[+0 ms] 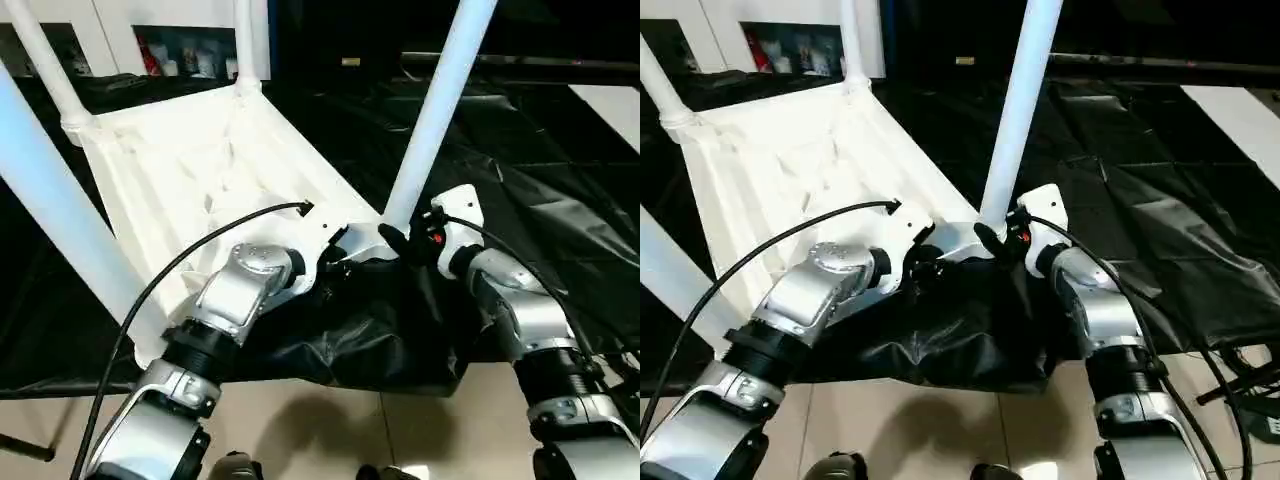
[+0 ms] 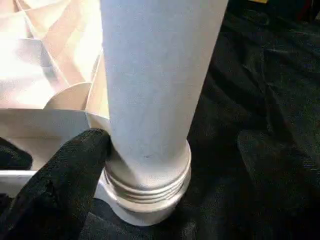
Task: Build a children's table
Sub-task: Rotate leg to tighten
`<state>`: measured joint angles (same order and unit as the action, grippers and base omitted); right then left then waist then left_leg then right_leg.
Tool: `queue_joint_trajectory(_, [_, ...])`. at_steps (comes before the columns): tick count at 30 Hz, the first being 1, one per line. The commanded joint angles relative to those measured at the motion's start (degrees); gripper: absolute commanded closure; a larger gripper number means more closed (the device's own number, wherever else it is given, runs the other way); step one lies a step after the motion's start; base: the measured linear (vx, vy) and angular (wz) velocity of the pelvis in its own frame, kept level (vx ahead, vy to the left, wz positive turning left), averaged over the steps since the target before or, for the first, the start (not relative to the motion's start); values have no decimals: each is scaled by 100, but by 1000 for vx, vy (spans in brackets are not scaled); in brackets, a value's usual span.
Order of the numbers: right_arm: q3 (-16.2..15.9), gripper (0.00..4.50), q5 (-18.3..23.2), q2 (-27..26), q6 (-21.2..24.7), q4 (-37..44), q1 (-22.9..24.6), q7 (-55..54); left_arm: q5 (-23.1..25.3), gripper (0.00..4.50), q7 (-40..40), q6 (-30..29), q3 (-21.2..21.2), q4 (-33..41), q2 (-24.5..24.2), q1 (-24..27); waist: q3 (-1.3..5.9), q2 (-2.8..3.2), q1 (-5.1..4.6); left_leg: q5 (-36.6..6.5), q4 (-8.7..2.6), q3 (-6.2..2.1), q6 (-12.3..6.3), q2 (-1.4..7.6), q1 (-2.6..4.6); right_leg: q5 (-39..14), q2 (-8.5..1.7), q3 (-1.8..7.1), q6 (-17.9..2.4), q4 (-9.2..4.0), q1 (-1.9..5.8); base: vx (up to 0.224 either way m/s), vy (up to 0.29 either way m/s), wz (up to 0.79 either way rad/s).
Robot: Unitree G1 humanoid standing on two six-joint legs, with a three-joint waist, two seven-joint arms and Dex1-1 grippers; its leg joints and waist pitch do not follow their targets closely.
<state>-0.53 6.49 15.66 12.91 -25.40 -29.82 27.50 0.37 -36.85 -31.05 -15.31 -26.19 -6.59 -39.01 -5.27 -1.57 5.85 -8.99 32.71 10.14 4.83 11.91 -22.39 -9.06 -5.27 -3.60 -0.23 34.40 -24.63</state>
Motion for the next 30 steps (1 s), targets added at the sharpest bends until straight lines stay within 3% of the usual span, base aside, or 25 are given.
queue_joint_trajectory(1, [-50,0,14,71,261,441,200,76,115,245,144,172,-71,-225,75,-144,463,44,-6,-945,-305,21,-304,41,90,-594,-190,199,-1226,-357,418,0,0,0])
queue_joint_trajectory(12, [-149,0,32,163,482,804,431,239,25,240,93,435,33,-607,165,-290,479,47,-51,-789,-278,17,-446,32,74,-425,-188,184,-1353,-340,424,0,0,0])
queue_joint_trajectory(26, [-207,0,-31,188,563,828,384,332,168,353,63,597,33,-1224,-7,-465,460,60,-47,-952,-292,11,-392,38,88,-693,-203,185,-1303,-366,411,0,0,0])
queue_joint_trajectory(29, [-178,0,-32,228,562,848,391,341,242,367,-7,585,-55,-1264,-78,-492,439,63,-56,-1162,-317,4,-316,42,95,-1071,-213,180,-1206,-407,410,0,0,0])
queue_joint_trajectory(30, [-170,0,-34,240,561,847,389,341,240,391,-19,581,-54,-1272,-87,-501,434,63,-56,-1205,-321,4,-292,41,100,-1153,-215,181,-1181,-418,409,0,0,0])
